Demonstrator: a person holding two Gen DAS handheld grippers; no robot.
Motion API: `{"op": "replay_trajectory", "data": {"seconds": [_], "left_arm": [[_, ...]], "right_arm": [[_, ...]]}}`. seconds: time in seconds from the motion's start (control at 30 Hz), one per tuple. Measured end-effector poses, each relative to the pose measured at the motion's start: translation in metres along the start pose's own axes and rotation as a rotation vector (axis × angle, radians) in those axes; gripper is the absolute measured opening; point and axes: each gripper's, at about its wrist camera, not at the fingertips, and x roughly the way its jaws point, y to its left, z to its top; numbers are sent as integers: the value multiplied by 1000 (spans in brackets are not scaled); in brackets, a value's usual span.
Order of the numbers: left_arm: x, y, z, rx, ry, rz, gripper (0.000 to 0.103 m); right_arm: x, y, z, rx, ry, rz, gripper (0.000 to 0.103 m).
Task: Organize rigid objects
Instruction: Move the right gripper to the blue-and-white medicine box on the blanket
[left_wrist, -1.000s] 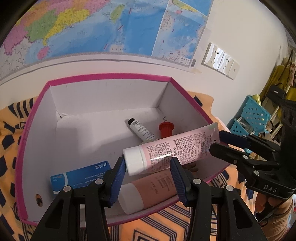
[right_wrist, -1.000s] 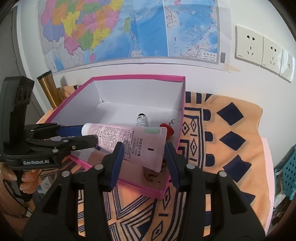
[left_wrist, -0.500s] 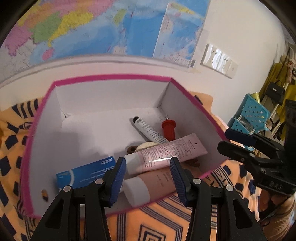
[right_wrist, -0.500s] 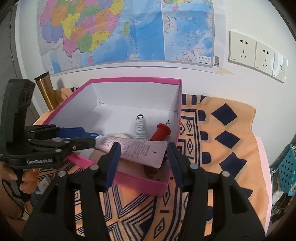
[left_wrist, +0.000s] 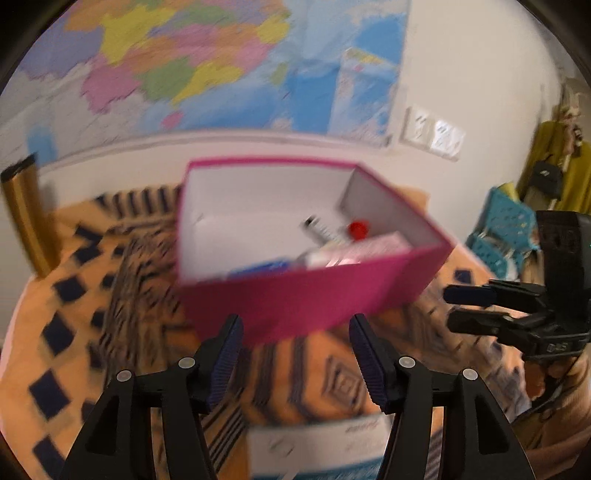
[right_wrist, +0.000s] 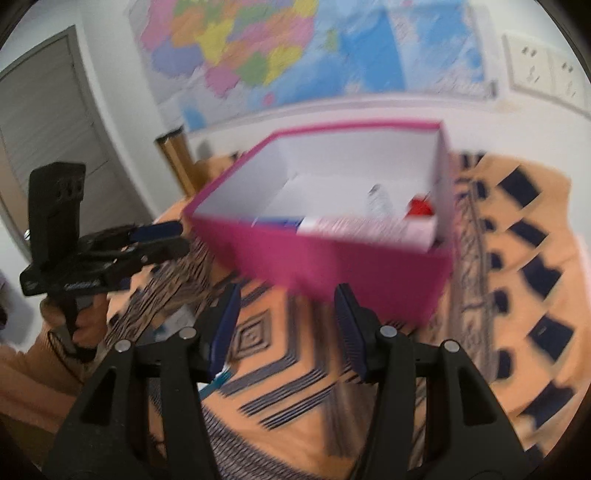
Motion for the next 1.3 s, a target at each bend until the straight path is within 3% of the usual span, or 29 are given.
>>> {"op": "replay_trajectory", "data": {"seconds": [0.13,0.3,0.53,0.8,1.3], "left_arm": [[-2,13,-26,-40,62,33,61],[-10,21,-45,-76,80,46,61],[-10,25,-66,-93,139,17,61],[-3,11,-82,-63,210,-63,53],[7,-1,-77,-81,210,-106,53]], "right_arm": [[23,12,-21,11,79,68,55],[45,27,-43,27,160,147,55],[62,44,-60,29,231,198,54],[65,48,-66,46,241,211,49],[66,33,-50,60,204,142,49]]}}
